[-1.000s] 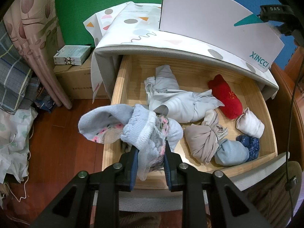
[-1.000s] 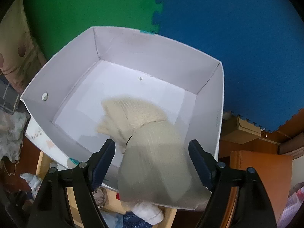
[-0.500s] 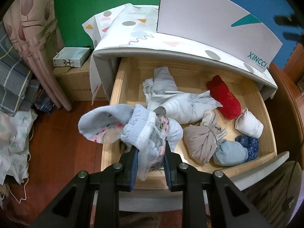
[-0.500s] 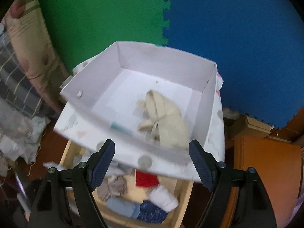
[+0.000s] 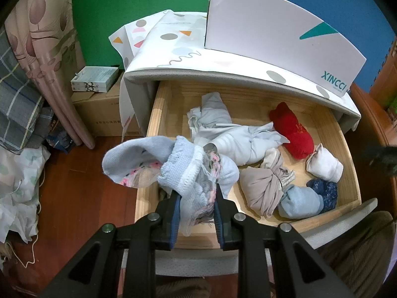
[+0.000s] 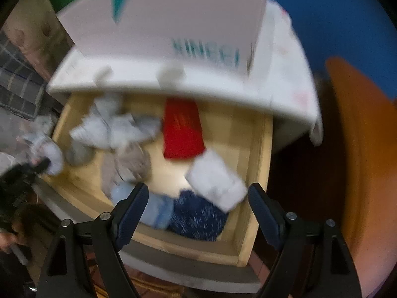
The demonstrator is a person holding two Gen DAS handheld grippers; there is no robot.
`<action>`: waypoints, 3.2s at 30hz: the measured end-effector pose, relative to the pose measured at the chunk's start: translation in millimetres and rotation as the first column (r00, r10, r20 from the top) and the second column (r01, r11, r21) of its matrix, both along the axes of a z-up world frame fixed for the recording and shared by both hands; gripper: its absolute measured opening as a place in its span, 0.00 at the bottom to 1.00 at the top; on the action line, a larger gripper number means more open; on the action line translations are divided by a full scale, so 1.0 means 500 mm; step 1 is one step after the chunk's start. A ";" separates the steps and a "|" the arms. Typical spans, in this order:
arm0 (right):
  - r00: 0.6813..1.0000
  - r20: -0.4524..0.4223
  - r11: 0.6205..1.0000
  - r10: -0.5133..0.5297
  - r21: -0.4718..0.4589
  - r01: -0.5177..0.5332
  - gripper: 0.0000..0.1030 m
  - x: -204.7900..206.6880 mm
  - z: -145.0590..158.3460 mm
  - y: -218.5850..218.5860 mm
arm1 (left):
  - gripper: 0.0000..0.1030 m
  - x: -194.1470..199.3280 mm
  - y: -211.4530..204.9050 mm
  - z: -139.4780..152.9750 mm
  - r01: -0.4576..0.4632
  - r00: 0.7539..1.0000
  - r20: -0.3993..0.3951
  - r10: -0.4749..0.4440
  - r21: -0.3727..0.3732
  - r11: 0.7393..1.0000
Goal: Take underwear out of drawer
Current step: 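Return the open right gripper over the drawer, then carry the light blue floral underwear with the left gripper over the white box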
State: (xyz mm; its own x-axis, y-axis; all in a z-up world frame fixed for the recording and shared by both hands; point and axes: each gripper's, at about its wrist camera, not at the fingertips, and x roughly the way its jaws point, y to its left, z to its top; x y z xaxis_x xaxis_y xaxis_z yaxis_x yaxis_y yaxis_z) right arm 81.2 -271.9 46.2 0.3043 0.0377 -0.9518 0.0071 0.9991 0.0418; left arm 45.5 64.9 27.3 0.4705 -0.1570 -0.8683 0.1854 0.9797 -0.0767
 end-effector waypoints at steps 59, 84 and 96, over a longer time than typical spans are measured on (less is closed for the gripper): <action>0.964 -0.261 0.998 0.057 0.009 -0.057 0.82 -0.002 -0.171 0.014 | 0.23 0.386 -0.244 0.354 0.254 0.948 0.192 -0.255 0.032 0.967; 0.965 -0.255 0.998 0.070 0.024 -0.066 0.83 0.000 -0.171 0.017 | 0.23 0.377 -0.242 0.243 0.075 0.997 -0.033 -0.072 0.090 0.993; 0.966 -0.250 0.997 0.074 0.033 -0.068 0.83 -0.001 -0.164 0.013 | 0.35 0.376 -0.247 0.257 0.065 0.998 0.007 -0.066 0.098 0.993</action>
State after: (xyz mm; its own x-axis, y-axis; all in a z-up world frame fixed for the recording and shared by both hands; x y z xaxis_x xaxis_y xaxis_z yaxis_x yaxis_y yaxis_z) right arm 80.6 -265.2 -36.0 0.0520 0.0744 -0.9959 -0.0502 0.9962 0.0718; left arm 233.4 -58.4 155.9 0.4710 -0.1023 -0.8762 0.2501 0.9680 0.0214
